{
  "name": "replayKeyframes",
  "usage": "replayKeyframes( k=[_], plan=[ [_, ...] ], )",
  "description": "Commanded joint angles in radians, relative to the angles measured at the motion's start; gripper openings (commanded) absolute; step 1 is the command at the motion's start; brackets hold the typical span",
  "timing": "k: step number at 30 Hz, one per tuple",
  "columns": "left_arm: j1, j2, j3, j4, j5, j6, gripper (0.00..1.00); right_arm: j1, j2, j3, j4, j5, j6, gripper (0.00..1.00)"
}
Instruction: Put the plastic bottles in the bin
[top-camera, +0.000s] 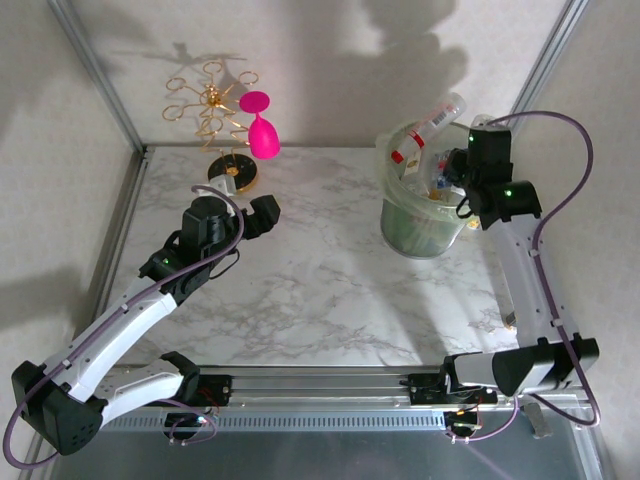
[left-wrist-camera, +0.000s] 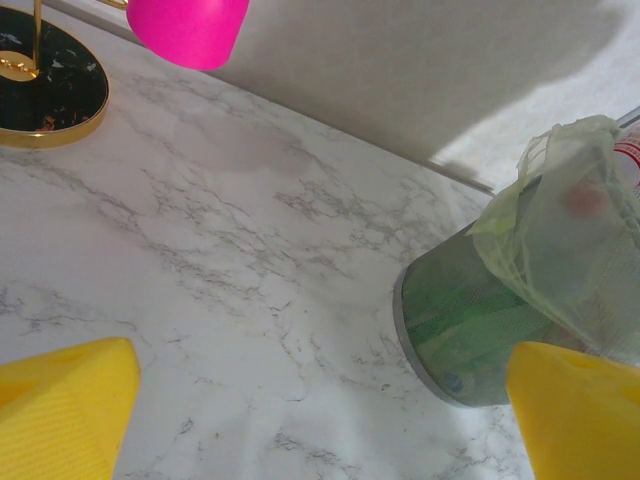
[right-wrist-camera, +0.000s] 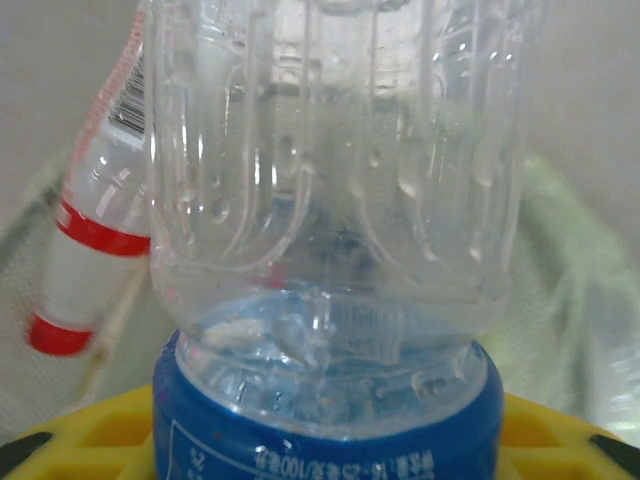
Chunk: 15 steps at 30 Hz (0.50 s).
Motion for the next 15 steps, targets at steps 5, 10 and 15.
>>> replayKeyframes(
  k=[5, 10, 15],
  plan=[
    [-0.008, -0.007, -0.004, 0.01, 0.011, -0.002, 0.94, -0.006, 0.04, 0.084, 0.004, -0.206, 0.631, 0.45],
    [-0.008, -0.01, -0.004, 0.009, 0.008, -0.003, 0.94, -0.008, 0.15, 0.188, -0.086, -0.154, 0.748, 0.44],
    [-0.009, -0.016, -0.006, 0.008, -0.001, -0.002, 0.94, -0.017, 0.212, 0.228, -0.087, -0.17, 0.78, 0.56]
  ],
)
